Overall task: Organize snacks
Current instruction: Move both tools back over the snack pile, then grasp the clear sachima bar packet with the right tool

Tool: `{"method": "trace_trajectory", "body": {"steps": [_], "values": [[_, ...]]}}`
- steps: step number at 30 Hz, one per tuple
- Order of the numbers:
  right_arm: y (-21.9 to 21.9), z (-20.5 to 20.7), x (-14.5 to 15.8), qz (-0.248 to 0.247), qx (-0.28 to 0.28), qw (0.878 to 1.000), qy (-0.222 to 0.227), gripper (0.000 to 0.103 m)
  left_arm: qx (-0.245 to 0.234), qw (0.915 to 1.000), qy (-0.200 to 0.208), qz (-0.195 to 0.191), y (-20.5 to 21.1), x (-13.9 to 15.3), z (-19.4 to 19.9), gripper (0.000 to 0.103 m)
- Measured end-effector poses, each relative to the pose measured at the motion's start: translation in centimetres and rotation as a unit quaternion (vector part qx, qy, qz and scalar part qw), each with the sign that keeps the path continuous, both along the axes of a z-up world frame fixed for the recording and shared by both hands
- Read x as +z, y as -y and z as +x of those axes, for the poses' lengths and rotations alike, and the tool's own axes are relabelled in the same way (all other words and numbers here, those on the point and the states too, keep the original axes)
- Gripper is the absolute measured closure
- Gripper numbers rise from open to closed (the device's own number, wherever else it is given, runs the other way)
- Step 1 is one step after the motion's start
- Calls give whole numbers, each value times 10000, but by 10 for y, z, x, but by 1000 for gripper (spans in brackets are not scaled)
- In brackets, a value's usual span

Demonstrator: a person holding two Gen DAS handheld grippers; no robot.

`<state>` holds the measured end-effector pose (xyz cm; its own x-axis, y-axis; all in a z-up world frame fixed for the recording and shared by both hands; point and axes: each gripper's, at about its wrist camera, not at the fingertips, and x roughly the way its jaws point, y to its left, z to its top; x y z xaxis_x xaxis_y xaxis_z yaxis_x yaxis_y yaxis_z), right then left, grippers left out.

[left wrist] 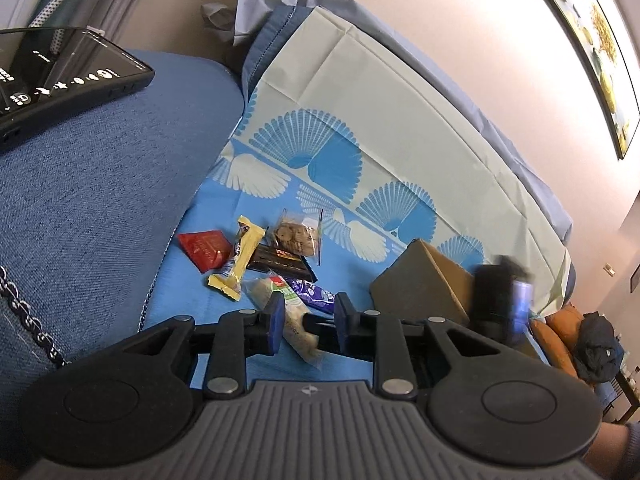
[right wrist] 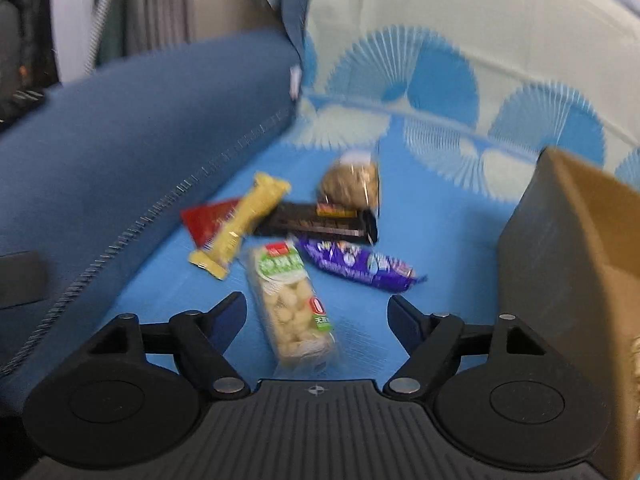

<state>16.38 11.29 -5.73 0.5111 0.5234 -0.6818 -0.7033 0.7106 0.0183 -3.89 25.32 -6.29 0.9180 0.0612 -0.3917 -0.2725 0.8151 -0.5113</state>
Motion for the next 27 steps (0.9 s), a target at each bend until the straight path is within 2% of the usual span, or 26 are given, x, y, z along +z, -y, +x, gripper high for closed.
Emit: {"method": "trace_trajectory", "body": {"steps": [3,4,5,6,7,8,12,15,18,20,24,27], "values": [[-15,12,-19,-196,-6,9994,-274,25,-2,10000,-52,-22,-2,-1,1,72],[-16,12,-24,-259,74,9991,-322,32,-2,10000,-72,-45,-3,-2,2,72],[-18,10,-28,-358,179,9987,-319,46,-4,9999,-93,-64,-4,-3,3,72],[-20,7,-32,-468,311,9980,-300,54,-1,9999,-123,-73,-4,-4,4,72],[-20,3,-33,-536,407,9974,-264,62,-2,9999,-155,-66,-4,-4,6,72],[-19,-2,-32,-526,459,9973,-213,64,-17,9998,-181,-46,-3,-4,7,72],[1,-21,-21,-606,342,9970,-349,64,-100,9995,-270,108,3,-4,13,72],[25,-40,-10,-726,-349,9949,-601,64,-119,9993,-334,155,5,-5,16,72],[40,-50,-11,-540,-605,9932,-839,63,-119,9985,-491,221,7,-7,22,72],[42,-52,-18,-510,-591,9944,-710,51,-93,9976,-614,295,9,-9,28,72],[36,-46,-25,-367,-451,9956,-741,48,-51,9953,-788,568,15,-12,43,72],[28,-36,-31,-461,-358,9961,-662,48,133,9915,-994,823,16,-18,61,72]]}}
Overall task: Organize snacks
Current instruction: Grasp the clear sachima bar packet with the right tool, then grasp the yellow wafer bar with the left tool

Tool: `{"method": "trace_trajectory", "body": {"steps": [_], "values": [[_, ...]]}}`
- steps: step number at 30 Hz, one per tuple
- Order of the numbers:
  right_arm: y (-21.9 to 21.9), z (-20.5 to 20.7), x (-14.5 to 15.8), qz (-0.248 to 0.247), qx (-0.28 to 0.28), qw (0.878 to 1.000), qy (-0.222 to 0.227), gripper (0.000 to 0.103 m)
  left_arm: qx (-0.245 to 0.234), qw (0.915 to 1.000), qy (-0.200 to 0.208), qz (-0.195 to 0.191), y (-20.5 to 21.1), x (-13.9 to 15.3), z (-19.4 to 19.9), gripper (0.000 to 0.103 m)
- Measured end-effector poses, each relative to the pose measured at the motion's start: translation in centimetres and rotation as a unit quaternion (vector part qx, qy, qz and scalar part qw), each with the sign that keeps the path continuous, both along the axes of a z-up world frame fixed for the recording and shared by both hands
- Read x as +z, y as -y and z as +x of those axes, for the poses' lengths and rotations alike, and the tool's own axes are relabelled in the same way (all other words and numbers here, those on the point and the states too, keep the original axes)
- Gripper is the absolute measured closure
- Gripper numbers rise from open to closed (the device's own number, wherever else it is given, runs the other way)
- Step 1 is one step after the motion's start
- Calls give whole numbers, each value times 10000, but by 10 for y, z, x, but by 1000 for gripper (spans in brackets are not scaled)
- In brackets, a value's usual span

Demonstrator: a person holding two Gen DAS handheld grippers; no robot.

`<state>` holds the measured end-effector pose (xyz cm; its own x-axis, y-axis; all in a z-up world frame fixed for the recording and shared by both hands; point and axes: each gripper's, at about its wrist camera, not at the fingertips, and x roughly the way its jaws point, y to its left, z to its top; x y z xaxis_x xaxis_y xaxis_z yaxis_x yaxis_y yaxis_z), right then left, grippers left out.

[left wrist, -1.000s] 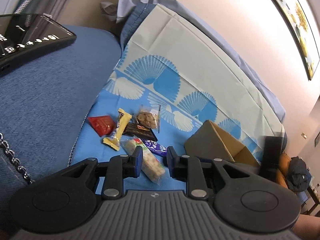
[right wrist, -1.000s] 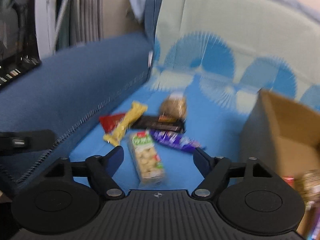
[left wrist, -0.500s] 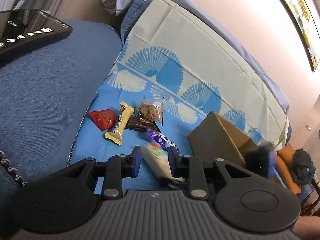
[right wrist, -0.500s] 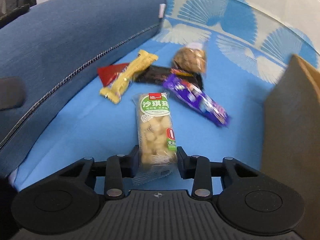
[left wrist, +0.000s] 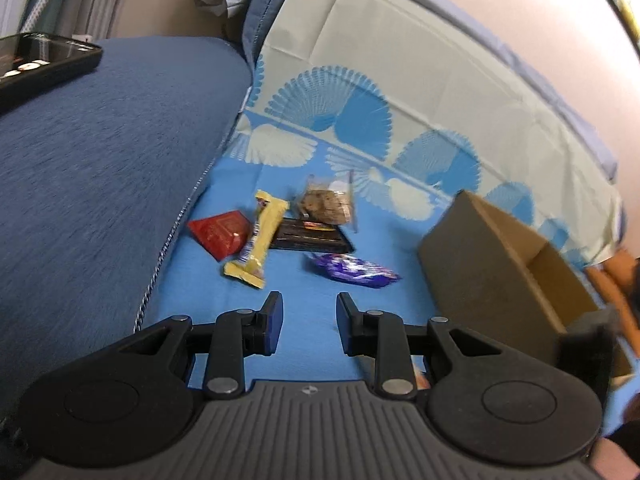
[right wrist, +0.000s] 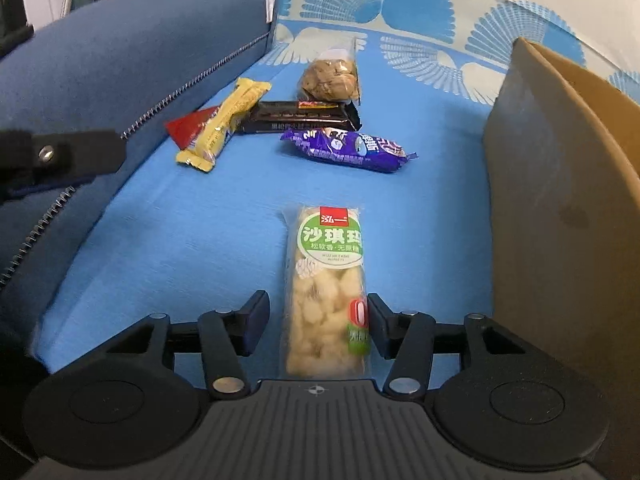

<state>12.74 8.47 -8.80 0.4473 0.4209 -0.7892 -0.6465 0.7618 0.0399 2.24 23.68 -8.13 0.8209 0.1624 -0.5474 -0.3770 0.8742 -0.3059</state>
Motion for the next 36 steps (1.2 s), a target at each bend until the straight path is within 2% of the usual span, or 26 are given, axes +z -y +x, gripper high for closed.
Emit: {"method": "trace_trajectory", "body": {"steps": [1,3,4,5,7,9,10,11,15,16,18,19,21,24,27,29,32,34,36], "values": [[1,2,0,43,-28,10000,-50,49,62,9999,-32,108,0,-1,6,72],[1,5,1,82,-2,9999,-114,57,176,9993,-95,327,-2,-5,21,68],[2,5,2,71,31,9999,-104,65,200,9988,-172,415,-3,-8,30,58],[2,5,2,76,53,9999,-108,65,254,9979,-242,545,-4,-11,40,50],[6,6,3,125,96,9997,-211,65,382,9955,-331,801,-6,-16,57,45],[8,7,4,125,106,9995,-257,65,527,9932,-487,916,-10,-21,77,37],[9,9,4,128,97,9994,-291,65,579,9915,-593,1004,-11,-22,87,30],[9,10,4,139,78,9994,-323,65,632,9884,-708,1185,-10,-24,98,27],[10,12,5,206,42,9988,-443,65,766,9737,-1245,1745,-9,-36,132,26],[10,12,5,219,49,9987,-454,65,764,9706,-1388,1813,-10,-40,138,28],[9,10,4,199,71,9989,-424,65,790,9666,-1575,1861,-13,-45,144,56],[8,10,4,192,81,9989,-415,65,762,9665,-1660,1806,-15,-46,144,84],[8,10,4,186,95,9990,-400,65,733,9685,-1645,1721,-15,-42,137,87],[10,11,3,193,107,9990,-383,65,465,9764,-1500,1483,-10,-28,116,89],[10,9,3,174,118,9993,-317,65,133,9842,-1518,902,-4,-16,90,89],[11,8,3,216,105,9992,-312,65,-230,9851,-1599,591,3,-11,72,89],[12,2,6,241,112,9994,-235,65,-697,9822,-1654,553,20,-6,39,89],[13,-5,9,266,141,9995,-118,65,-854,9806,-1679,548,27,-10,21,89],[15,-11,10,261,176,9995,-33,65,-807,9841,-1537,365,24,-9,10,89]]}}
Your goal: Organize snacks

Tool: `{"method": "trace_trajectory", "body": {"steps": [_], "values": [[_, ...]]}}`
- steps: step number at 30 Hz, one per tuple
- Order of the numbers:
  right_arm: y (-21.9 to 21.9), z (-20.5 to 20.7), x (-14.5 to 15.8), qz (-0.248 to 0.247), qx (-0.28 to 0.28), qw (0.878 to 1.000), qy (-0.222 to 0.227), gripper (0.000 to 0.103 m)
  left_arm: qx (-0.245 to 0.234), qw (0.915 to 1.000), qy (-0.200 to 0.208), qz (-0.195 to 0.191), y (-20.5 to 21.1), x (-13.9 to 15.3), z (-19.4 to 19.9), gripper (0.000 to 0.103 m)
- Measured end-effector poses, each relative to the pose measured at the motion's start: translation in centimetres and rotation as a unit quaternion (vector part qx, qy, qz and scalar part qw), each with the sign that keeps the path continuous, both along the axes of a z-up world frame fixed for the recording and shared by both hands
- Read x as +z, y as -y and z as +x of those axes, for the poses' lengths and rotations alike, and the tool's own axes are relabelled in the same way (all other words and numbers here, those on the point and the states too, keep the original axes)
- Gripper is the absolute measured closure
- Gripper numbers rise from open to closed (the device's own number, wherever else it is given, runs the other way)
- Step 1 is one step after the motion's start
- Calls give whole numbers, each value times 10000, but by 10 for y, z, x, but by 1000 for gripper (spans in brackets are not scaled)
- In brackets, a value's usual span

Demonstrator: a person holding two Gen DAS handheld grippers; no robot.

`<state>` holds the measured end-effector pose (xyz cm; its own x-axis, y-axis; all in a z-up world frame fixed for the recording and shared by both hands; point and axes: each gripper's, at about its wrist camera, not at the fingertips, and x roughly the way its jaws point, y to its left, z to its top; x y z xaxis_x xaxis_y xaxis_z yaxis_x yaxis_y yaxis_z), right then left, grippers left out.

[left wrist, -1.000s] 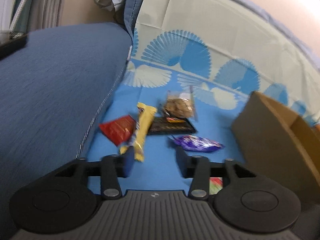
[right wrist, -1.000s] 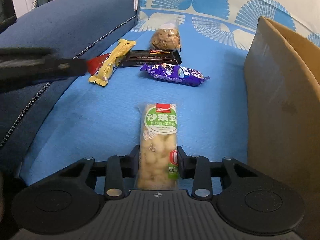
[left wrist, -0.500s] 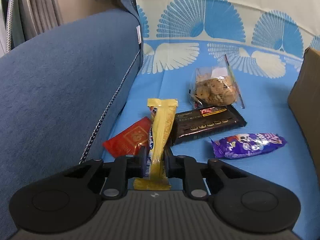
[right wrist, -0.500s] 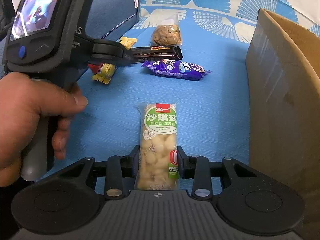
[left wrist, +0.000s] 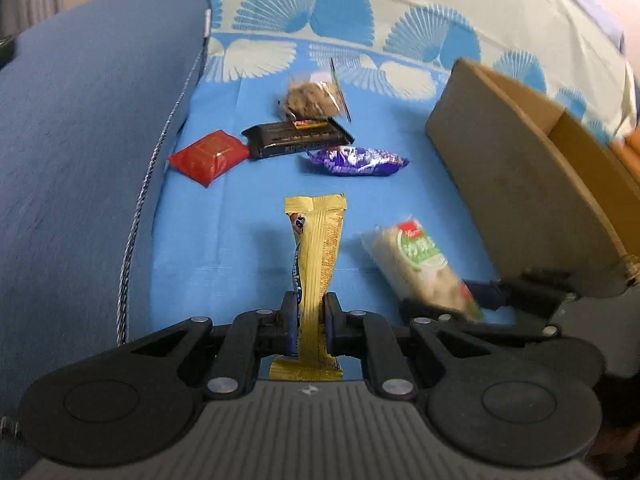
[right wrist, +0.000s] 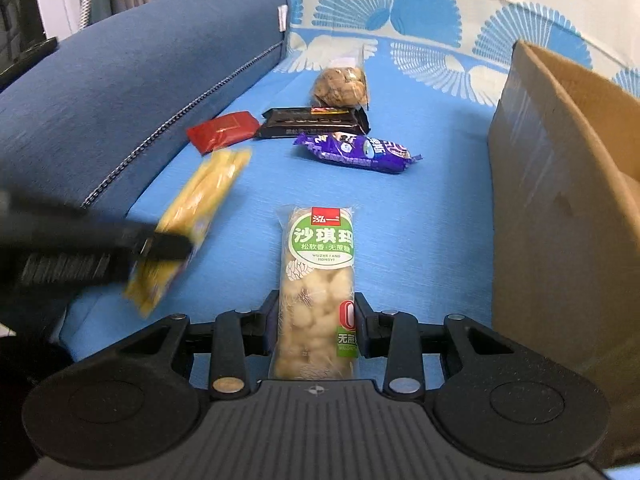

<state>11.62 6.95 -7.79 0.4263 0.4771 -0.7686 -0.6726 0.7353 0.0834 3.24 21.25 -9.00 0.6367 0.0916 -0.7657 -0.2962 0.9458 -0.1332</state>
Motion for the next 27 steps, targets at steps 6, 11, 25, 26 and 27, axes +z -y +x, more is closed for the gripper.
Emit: {"method": "trace_trajectory", "body": {"steps": [6,11,25,26,27], "values": [[7,-22,8,19,126,9997,201,65,79,9994,-37,-335,-4,-2,-5,89],[15,-34,16,-21,191,9997,173,65,-123,9980,1,-616,-9,0,-7,89],[42,-57,19,28,-75,9997,244,65,-367,9931,-219,-1092,-12,-10,1,89],[44,-56,17,37,-97,9997,207,65,-346,9929,-261,-1106,-12,-11,1,89],[44,-53,15,51,-128,9998,154,65,-320,9926,-310,-1130,-13,-13,3,89]]}}
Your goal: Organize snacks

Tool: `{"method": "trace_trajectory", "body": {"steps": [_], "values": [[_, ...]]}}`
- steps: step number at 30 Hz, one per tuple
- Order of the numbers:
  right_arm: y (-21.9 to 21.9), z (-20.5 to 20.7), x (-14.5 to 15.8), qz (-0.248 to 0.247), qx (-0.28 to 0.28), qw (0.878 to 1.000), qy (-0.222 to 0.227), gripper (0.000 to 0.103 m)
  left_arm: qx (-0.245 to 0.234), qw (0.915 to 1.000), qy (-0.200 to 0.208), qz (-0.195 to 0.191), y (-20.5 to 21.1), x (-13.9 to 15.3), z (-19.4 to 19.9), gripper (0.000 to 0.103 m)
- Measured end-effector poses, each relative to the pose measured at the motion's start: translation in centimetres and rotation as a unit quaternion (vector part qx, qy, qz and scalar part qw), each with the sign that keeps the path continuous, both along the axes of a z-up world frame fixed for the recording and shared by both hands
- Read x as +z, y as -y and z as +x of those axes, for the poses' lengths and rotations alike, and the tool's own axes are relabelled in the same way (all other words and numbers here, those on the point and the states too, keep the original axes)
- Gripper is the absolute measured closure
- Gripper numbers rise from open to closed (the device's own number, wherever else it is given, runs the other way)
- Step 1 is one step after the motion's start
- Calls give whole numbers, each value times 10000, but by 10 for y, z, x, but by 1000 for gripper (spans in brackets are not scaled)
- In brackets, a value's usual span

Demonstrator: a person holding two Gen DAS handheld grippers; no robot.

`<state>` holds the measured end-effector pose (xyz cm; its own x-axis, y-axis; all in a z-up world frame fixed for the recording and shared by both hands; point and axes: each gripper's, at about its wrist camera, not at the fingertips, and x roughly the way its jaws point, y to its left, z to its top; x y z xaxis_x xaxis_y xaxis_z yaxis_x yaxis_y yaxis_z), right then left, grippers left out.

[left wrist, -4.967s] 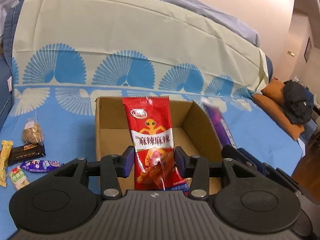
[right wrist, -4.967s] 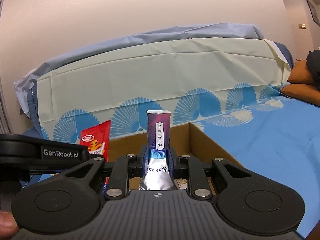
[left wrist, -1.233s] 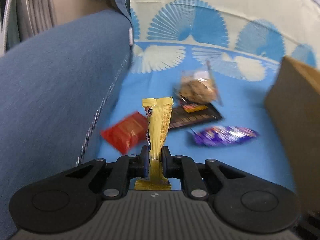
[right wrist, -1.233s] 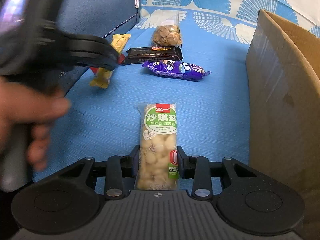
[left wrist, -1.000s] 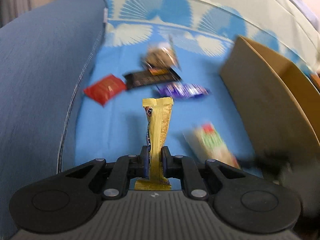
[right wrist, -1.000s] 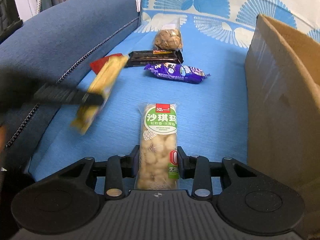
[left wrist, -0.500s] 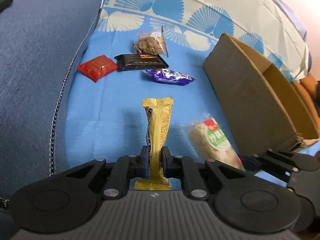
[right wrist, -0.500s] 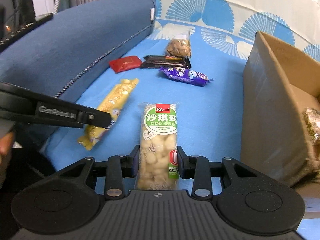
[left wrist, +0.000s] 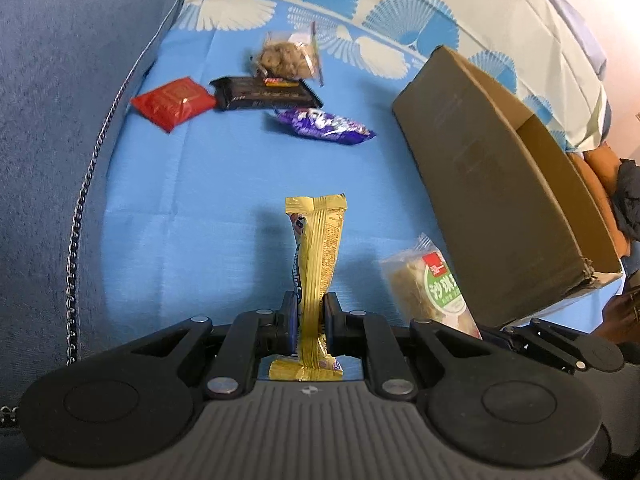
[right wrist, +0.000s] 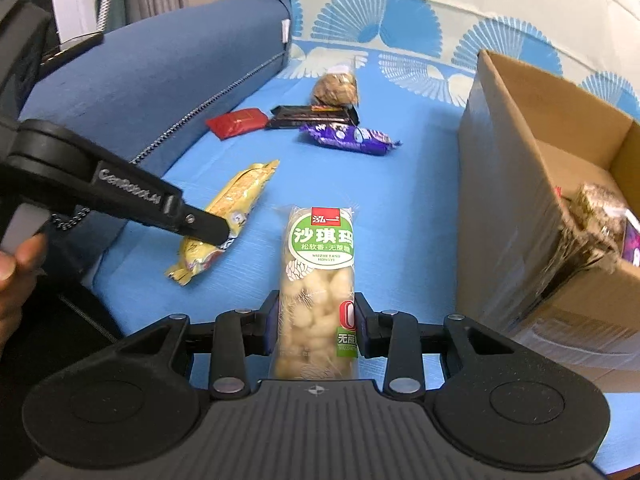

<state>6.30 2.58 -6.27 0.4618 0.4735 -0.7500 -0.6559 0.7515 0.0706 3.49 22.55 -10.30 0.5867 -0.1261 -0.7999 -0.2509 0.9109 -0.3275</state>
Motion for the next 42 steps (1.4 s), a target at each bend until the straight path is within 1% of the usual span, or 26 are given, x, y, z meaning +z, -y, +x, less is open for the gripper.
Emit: {"method": "trace_trajectory", "body": {"steps": [7,12,18,21,22,27,28,29,34,35,37,39,42], "values": [[1,14,-12,45,-141,9997,-188,65,84,9997,-233,-3,-3,-8,6,89],[-3,22,-21,4,-165,9994,-290,65,78,9996,-279,27,-2,-9,9,88],[-3,22,-20,52,-165,9994,-302,63,69,9995,-299,46,-2,-10,11,88],[-2,23,-19,66,-163,9993,-319,61,84,9995,-313,41,-2,-10,11,86],[-2,23,-19,73,-164,9993,-323,60,99,9994,-315,49,-2,-9,10,84],[-2,22,-18,63,-148,9993,-336,57,129,9994,-322,51,-2,-9,9,81],[-2,22,-18,50,-144,9993,-334,57,131,9994,-329,51,-2,-9,9,78],[-2,21,-18,39,-140,9993,-338,57,130,9993,-338,53,-2,-9,9,75],[-3,21,-19,-24,-109,9993,-353,57,112,9993,-353,65,-1,-10,11,75],[-3,22,-20,-38,-101,9993,-348,63,114,9993,-353,64,-1,-10,11,75],[-4,21,-19,-64,-100,9996,-256,65,114,9993,-352,65,-1,-10,11,75],[-3,20,-17,10,-114,9998,-179,65,116,9993,-349,67,-1,-10,10,75],[1,19,-10,269,-116,9996,-59,65,138,9993,-340,65,-1,-10,11,75]]}}
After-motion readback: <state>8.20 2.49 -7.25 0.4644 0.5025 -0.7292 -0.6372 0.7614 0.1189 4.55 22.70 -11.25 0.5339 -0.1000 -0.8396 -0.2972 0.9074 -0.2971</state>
